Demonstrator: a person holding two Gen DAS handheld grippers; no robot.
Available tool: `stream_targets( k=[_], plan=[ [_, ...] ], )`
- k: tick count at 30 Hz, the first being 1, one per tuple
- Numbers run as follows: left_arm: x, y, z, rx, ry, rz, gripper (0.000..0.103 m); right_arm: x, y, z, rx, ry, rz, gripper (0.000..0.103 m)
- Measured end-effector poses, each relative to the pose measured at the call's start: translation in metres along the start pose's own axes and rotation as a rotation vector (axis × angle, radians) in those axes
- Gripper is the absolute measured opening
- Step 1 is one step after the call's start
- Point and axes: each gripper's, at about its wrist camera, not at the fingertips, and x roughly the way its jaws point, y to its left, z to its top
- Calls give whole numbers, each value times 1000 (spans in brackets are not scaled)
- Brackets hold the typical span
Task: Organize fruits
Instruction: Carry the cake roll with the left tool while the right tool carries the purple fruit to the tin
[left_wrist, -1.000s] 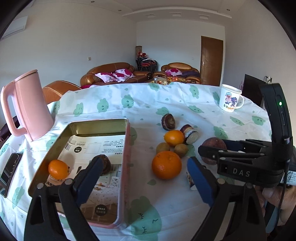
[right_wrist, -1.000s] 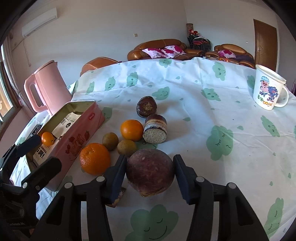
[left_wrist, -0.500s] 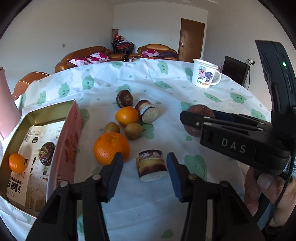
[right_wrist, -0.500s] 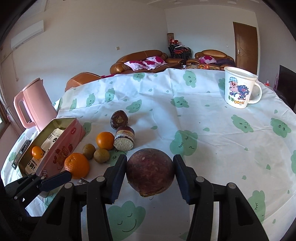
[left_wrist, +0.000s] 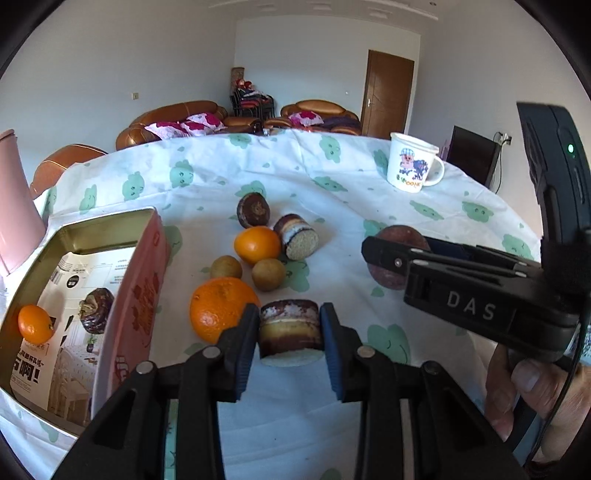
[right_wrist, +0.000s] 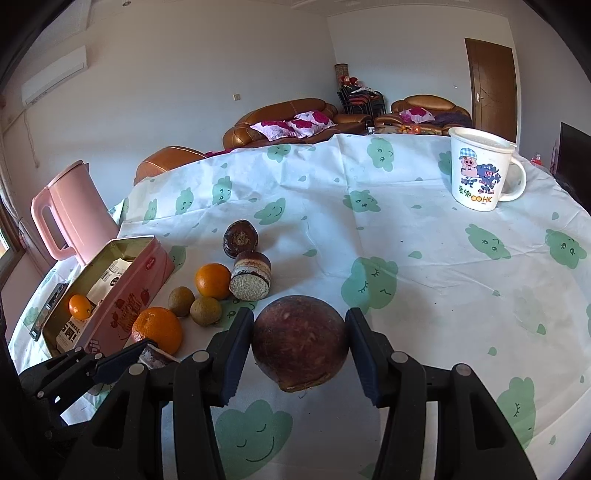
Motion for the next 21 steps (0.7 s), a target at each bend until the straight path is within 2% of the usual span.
stream_targets(
  k=[2,7,21],
  plan=[
    [-8,5,0,-26,-48,-4,35,-3,1,0,-5,-16,7,53],
    [-17,14,2,-70,-106,-5,35,-9,4,-1,-24,-49,17,53],
    [-42,4,2,-20,-220,24,35,-28,6,-3,-47,-150,40,53]
  ],
)
